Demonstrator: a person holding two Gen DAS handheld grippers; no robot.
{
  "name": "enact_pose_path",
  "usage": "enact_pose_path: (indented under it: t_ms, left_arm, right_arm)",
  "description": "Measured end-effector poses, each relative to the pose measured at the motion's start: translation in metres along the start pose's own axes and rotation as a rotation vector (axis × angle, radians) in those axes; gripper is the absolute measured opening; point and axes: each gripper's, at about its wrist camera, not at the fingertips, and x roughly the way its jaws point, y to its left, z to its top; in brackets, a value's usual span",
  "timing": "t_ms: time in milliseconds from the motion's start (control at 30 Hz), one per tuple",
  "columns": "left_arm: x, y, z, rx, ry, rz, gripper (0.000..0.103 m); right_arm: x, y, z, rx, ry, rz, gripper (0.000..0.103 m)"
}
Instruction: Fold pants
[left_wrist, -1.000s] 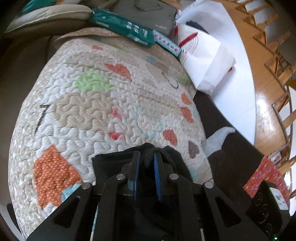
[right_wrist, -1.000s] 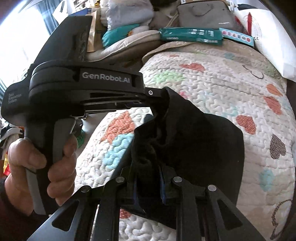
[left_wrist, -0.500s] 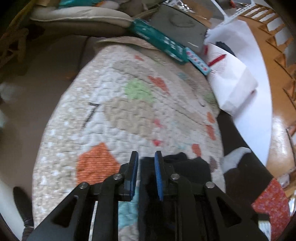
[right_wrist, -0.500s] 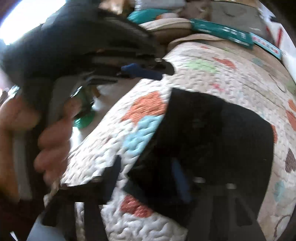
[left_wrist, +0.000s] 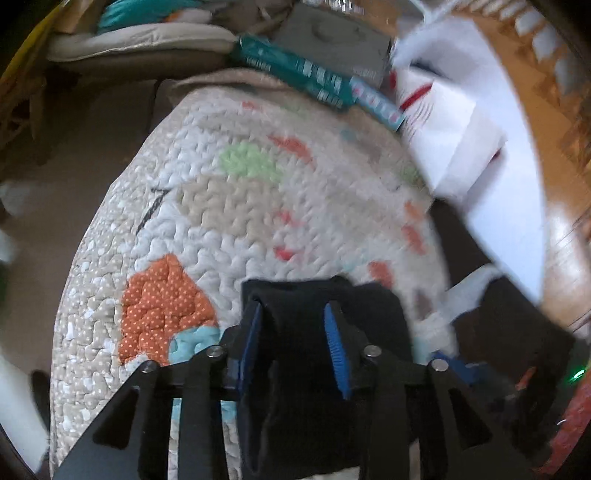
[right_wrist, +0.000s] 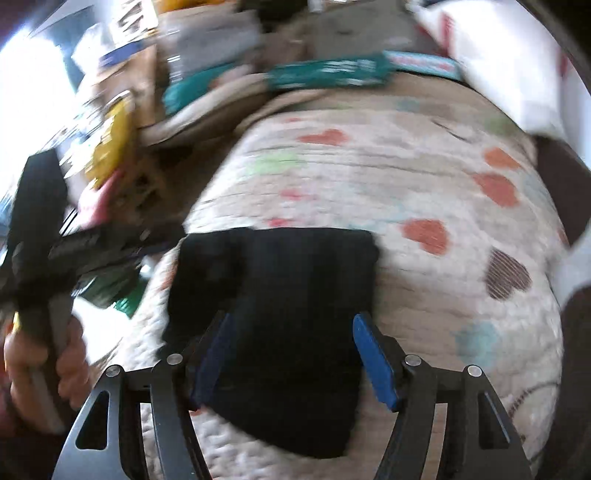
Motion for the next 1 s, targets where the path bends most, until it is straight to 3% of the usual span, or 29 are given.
enact_pose_path:
  t_ms: [100, 167, 233, 300, 433, 567, 700, 867, 1000]
  left_arm:
    - [0.029, 0.006, -0.005, 0.006, 0.067, 0.122, 0.038]
    - [0.039, 0.016, -0.003, -0.033, 0.085, 0.128, 0.051]
    - [0.042, 0.025, -0.001, -0.061, 0.083, 0.145, 0.072]
    - [0.044, 0.035, -0.002, -0.097, 0.08, 0.132, 0.078]
    - [0.031, 0.037, 0.0, -0.124, 0.06, 0.082, 0.078]
    - [-0.002, 0.03, -0.006, -0.142, -0.005, 0.039, 0.078]
    - [-0.025, 0.022, -0.022, -0.148, -0.057, 0.044, 0.078]
    - [-0.005, 0.023, -0.048, -0.213, 0.029, -0.033, 0.078]
    - [0.016, 0.021, -0.056, -0.225, 0.084, -0.106, 0.078]
  right_arm:
    - [0.008, -0.015, -0.01, 0.031, 0.031, -0.03, 0.073]
    - [0.018, -0.017, -0.02, 0.03, 0.063, -0.03, 0.073]
    - [0.024, -0.025, -0.027, 0.048, 0.069, -0.032, 0.073]
    - [0.032, -0.035, -0.031, 0.099, 0.075, -0.012, 0.078]
    - [0.033, -0.054, -0.032, 0.207, 0.092, 0.074, 0.083]
    - [0.011, -0.07, -0.034, 0.271, 0.026, 0.097, 0.083]
    - [0.002, -0.088, -0.034, 0.337, -0.006, 0.126, 0.083]
    - [0.004, -0.097, -0.035, 0.421, 0.002, 0.247, 0.083]
    - [0.007, -0.093, -0.033, 0.422, 0.015, 0.282, 0.083]
